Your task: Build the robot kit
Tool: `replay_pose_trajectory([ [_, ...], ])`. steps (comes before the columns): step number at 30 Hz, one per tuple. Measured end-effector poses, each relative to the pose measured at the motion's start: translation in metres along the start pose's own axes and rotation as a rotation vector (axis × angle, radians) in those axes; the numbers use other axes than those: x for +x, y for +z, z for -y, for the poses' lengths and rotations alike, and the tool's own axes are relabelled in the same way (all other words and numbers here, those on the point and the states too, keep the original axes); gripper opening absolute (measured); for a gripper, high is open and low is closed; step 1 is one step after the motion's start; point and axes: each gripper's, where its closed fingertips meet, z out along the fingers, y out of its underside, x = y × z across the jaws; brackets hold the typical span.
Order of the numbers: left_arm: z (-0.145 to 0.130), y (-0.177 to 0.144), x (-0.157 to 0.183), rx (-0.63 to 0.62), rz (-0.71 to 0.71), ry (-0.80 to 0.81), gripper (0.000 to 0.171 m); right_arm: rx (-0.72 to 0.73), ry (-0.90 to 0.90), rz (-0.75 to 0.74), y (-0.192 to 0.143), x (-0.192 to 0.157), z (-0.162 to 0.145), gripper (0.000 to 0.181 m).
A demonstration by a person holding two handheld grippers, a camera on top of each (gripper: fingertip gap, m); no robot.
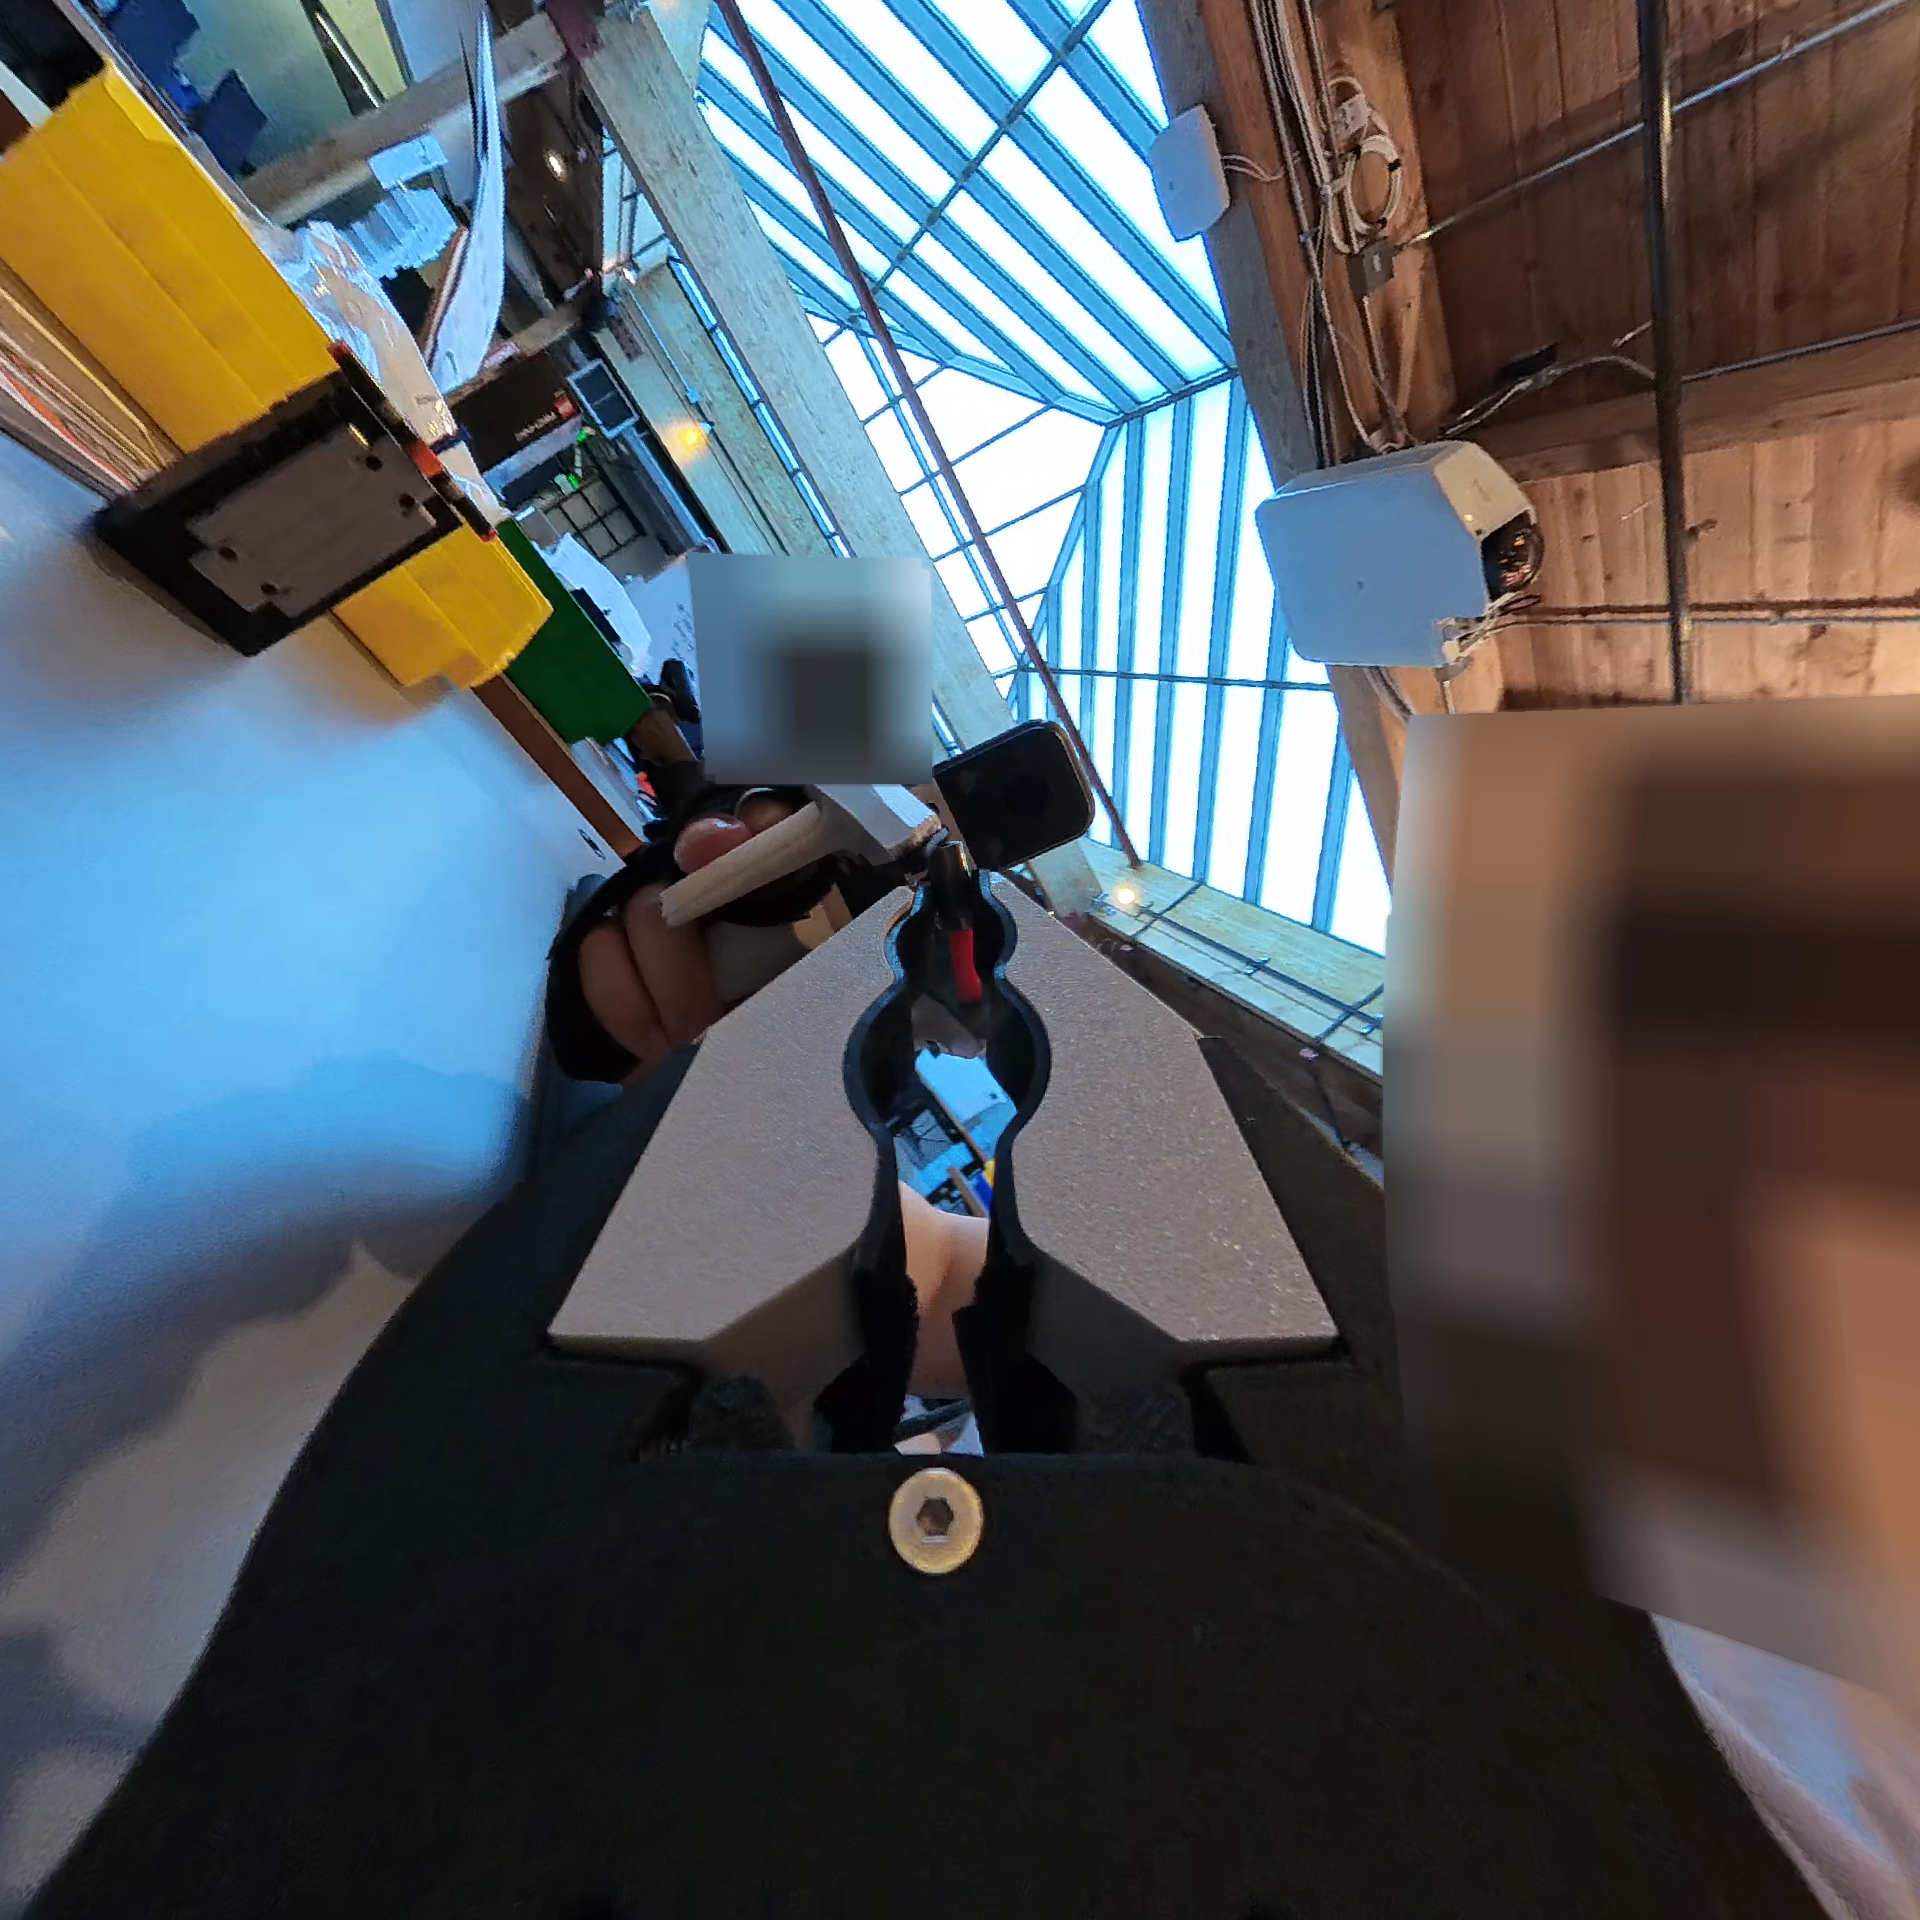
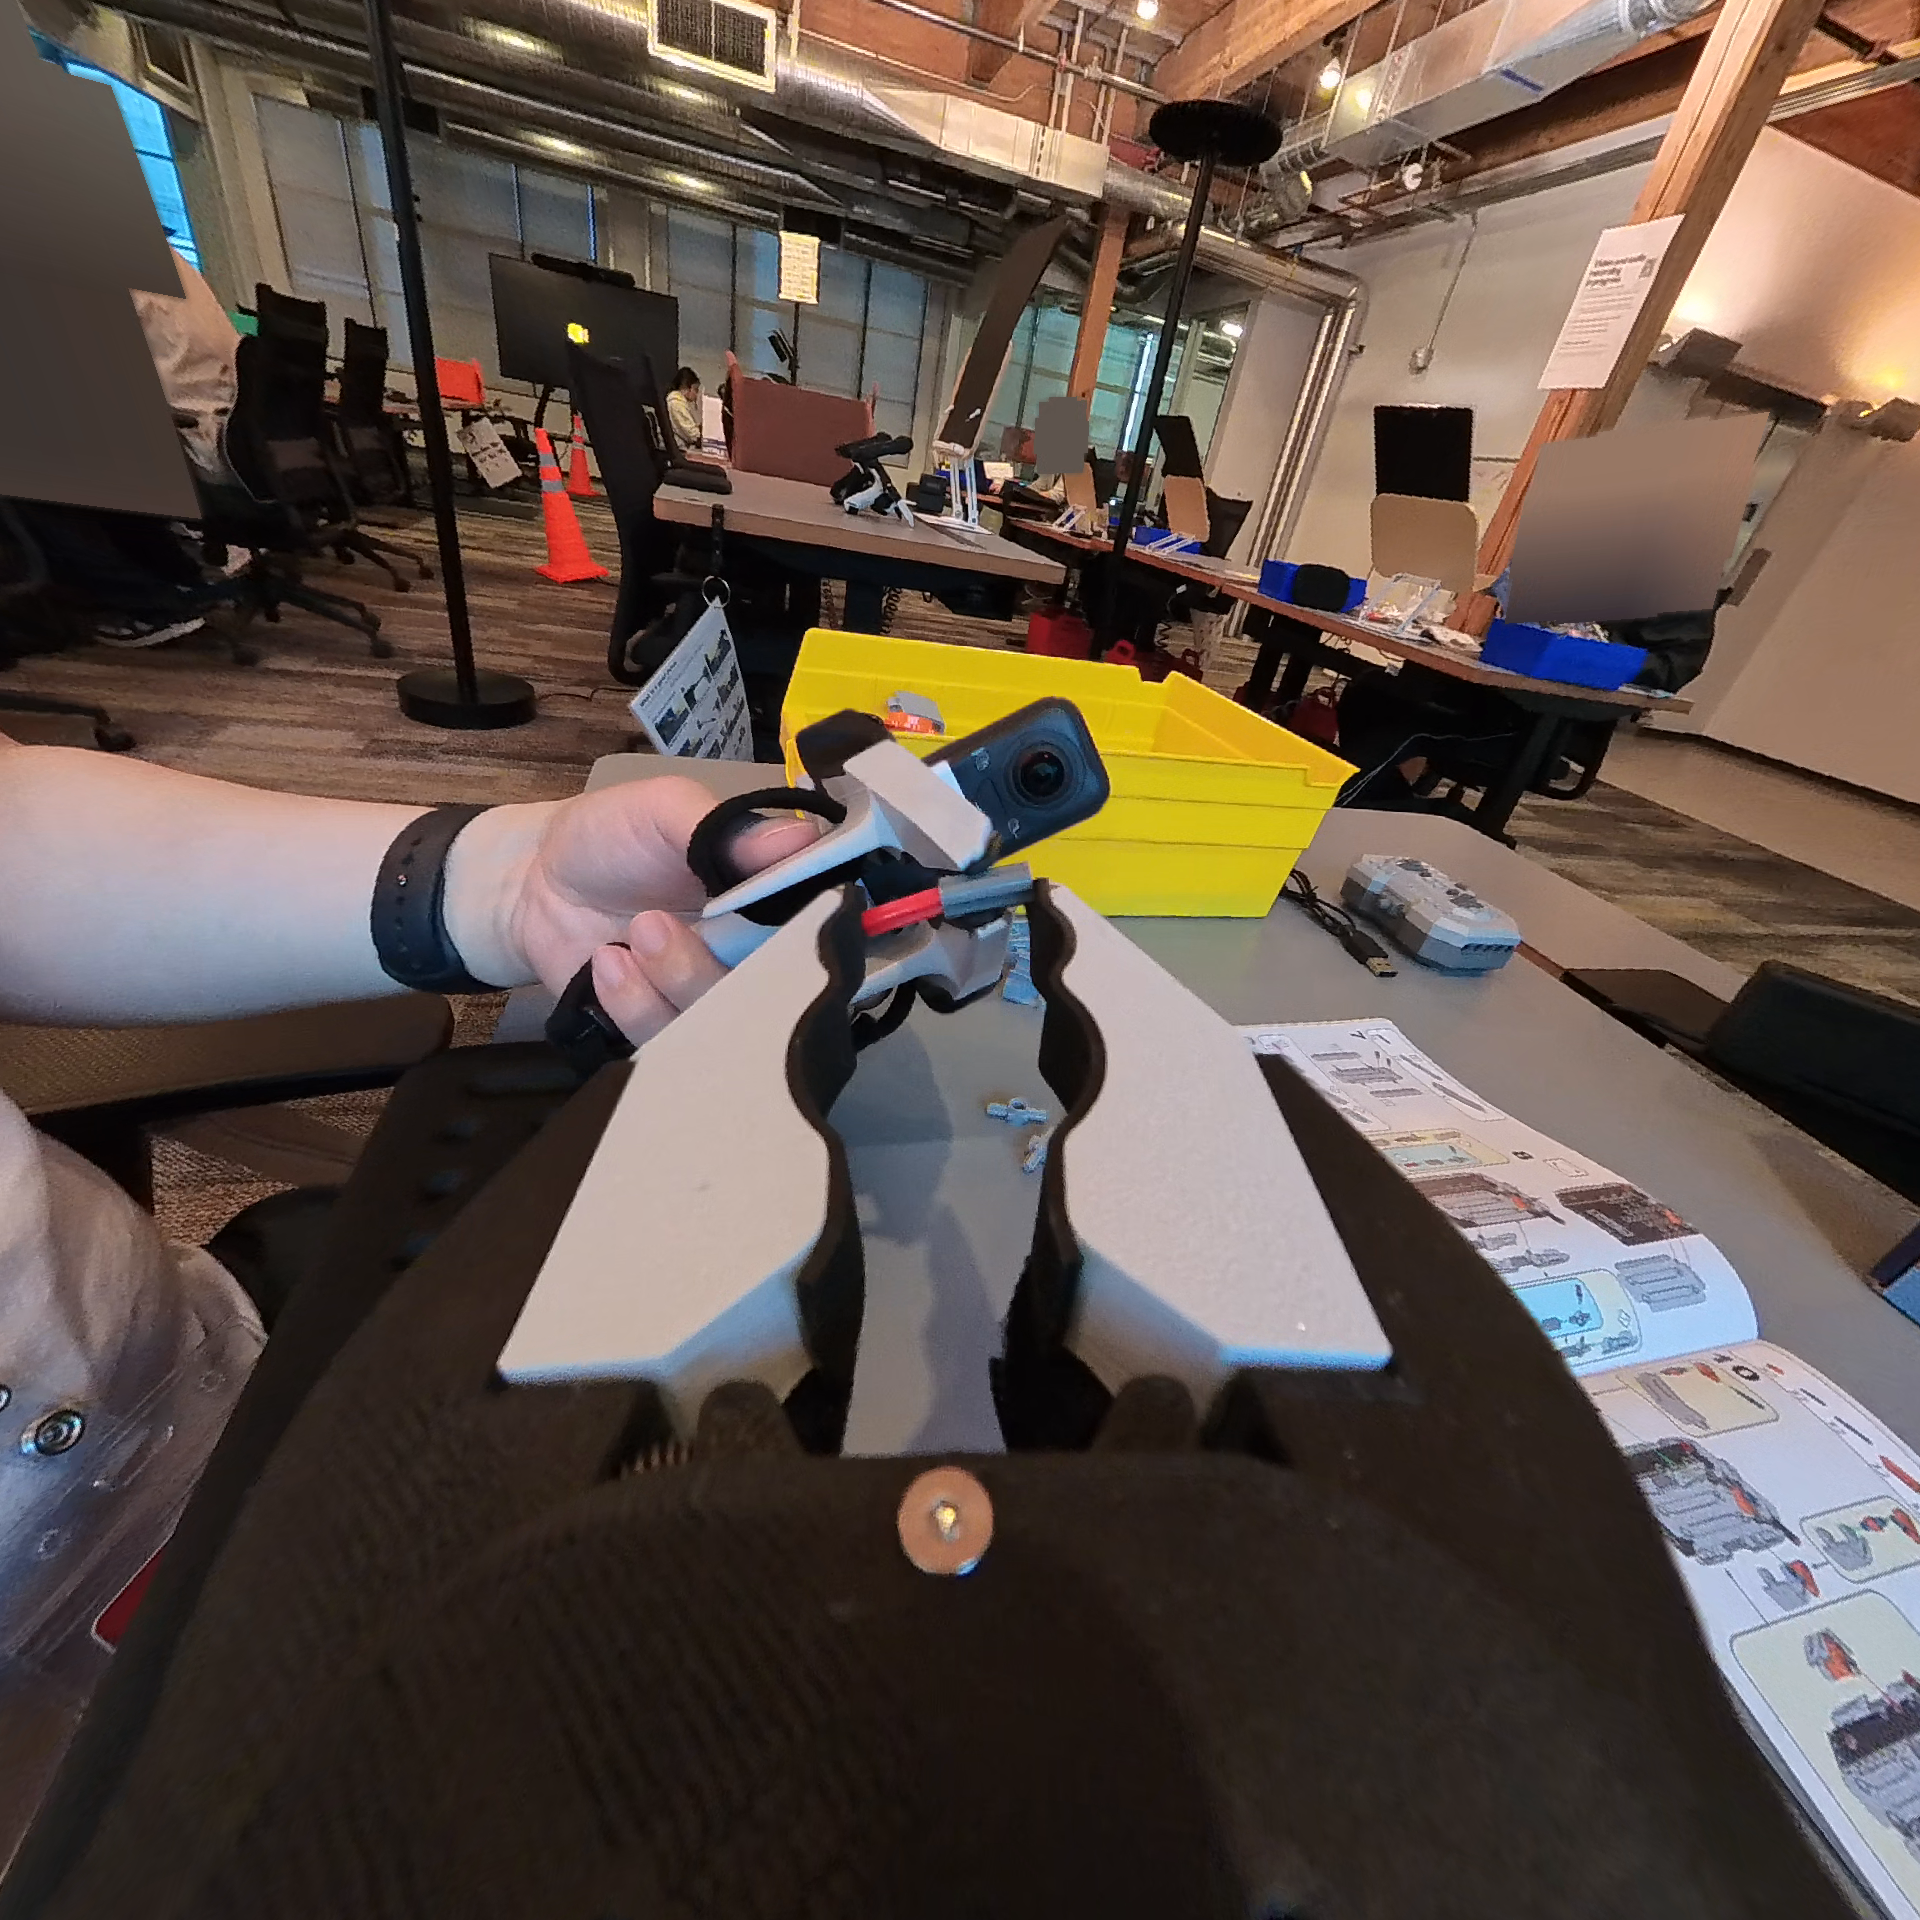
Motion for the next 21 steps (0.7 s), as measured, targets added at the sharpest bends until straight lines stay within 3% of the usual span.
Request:
replay_pose_trajectory([
  [1,0.0,0.001,0.0,0.0,0.004,0.009,0.004,0.001,-0.001,-0.002,0.0,0.0,0.0,0.031],
  [10,0.0,-0.006,-0.006,-0.03,0.056,-0.005,0.004,-0.072,-0.073,-0.039,0.002,0.001,-0.01,0.03],
  [16,0.008,-0.021,-0.02,-0.041,0.211,0.042,0.006,-0.186,-0.16,-0.1,0.005,0.007,-0.029,0.031],
  [21,0.002,-0.029,-0.02,-0.123,0.31,0.134,0.004,-0.232,-0.213,-0.083,0.011,0.001,-0.037,0.031],
])
